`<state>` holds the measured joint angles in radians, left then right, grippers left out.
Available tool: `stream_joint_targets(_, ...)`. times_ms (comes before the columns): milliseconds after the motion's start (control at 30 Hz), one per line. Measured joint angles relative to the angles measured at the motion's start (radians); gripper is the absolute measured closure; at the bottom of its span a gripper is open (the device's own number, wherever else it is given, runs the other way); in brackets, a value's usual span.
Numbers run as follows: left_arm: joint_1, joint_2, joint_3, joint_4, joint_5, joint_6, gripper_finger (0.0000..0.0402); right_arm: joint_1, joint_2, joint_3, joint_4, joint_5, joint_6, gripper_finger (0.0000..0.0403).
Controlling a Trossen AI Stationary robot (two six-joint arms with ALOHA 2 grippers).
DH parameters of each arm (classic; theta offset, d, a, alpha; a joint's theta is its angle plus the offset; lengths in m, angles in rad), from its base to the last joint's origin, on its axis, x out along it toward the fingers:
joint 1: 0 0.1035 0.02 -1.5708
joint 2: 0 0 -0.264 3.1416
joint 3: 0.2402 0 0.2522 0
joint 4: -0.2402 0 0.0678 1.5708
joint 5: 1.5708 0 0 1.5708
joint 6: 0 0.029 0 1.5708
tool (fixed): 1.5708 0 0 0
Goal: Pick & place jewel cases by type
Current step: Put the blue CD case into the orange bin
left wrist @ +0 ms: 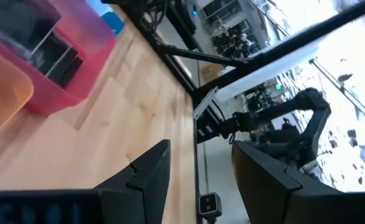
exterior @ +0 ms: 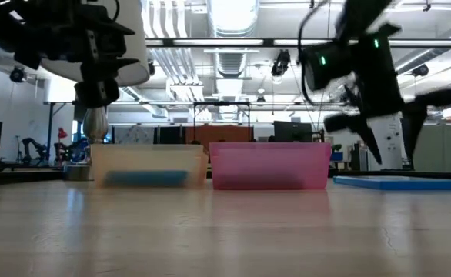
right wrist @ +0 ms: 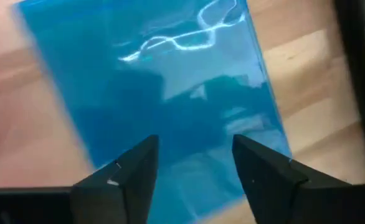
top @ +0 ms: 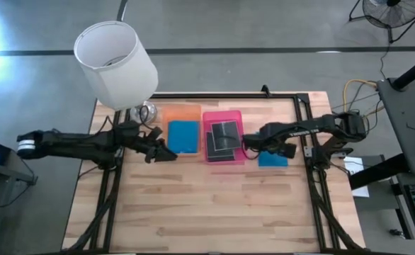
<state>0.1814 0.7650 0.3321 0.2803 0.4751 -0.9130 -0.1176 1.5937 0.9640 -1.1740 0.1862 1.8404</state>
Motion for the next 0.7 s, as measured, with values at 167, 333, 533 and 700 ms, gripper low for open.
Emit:
stream_joint_targets(167,0.0,0.037,0.018,0.008,-0.013,-0.05,0.0248,0.002,0.031,-0.152,0.185,-0.031,0.04,0.0228)
stream_joint_targets(333,0.0,0.042,0.028,0.007,-0.013,-0.088,0.0248,0.095,0.058,-0.169,0.348,-0.138,0.015,0.0255)
stream_joint_targets(533,0.0,0.029,0.03,0.01,-0.013,-0.102,0.0248,0.336,0.045,-0.014,0.392,-0.327,0.066,0.027)
stream_joint_targets(700,-0.001,0.025,0.027,0.004,-0.018,-0.095,0.0248,0.433,0.037,0.088,0.628,-0.356,0.058,0.0269)
